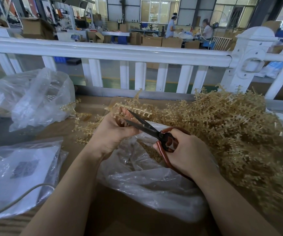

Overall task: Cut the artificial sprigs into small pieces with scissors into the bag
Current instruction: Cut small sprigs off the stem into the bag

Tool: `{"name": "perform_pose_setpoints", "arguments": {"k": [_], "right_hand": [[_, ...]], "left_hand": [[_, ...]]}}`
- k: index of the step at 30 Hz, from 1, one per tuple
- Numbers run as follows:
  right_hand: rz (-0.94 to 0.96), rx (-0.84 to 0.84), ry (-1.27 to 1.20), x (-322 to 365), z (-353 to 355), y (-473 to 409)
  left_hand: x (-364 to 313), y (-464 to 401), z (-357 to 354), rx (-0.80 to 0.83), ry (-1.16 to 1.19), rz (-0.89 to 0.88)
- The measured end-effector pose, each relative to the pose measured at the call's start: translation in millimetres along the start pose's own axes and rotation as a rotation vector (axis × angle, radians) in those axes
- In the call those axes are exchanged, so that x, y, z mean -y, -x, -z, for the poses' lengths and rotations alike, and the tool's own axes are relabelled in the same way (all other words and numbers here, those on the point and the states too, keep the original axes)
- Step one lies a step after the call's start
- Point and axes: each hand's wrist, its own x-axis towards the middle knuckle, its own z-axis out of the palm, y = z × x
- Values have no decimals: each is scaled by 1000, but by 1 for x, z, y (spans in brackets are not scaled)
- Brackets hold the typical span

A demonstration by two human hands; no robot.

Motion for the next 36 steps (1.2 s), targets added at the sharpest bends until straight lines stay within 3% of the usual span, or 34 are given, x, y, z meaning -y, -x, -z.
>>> {"name": "perform_pose_setpoints", "arguments": {"k": [36], "right_hand": [[31,-22,64,2,2,-2]], "left_hand": [[-7,3,-4,-15,80,24]]}}
